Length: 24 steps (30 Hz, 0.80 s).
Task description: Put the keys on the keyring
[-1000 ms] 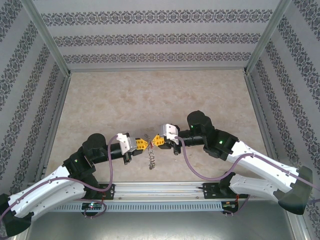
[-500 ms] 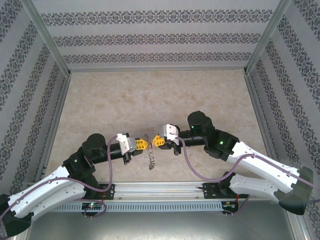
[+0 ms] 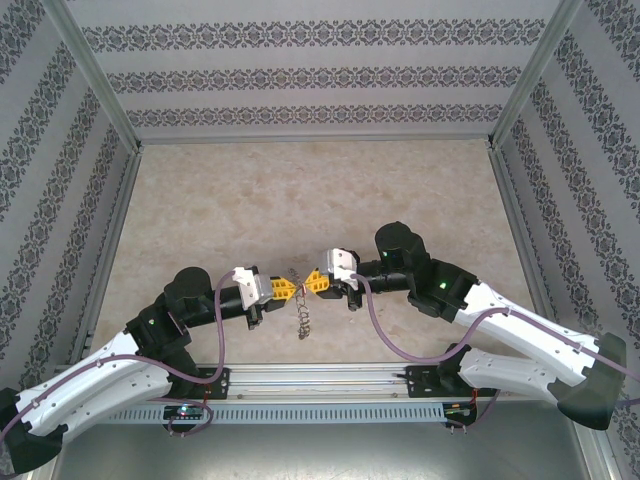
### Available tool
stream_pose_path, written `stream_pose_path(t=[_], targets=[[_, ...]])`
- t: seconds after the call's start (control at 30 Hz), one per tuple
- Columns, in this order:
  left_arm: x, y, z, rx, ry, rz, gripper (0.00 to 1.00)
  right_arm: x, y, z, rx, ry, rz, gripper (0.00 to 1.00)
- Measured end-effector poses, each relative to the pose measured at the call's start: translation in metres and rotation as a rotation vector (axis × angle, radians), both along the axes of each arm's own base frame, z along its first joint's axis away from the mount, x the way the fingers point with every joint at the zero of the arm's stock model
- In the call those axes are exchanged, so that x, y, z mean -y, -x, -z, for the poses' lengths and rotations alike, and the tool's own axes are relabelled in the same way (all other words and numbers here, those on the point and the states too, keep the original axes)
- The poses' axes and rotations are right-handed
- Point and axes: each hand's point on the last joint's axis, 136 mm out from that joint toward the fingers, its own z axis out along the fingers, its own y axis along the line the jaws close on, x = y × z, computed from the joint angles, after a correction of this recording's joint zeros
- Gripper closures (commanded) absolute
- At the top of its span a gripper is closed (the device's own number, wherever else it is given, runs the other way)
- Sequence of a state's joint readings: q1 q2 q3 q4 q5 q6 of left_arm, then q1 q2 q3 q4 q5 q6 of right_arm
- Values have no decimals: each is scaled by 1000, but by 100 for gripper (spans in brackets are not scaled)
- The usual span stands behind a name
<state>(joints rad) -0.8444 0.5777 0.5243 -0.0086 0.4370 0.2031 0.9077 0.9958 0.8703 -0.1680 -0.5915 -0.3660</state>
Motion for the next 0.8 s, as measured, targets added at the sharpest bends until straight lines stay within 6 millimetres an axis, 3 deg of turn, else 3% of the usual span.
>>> stream_pose_path(t=[0.8], targets=[[-1,1,-1,4,4,0,100,1,1,-1,2,-3,-1,100]])
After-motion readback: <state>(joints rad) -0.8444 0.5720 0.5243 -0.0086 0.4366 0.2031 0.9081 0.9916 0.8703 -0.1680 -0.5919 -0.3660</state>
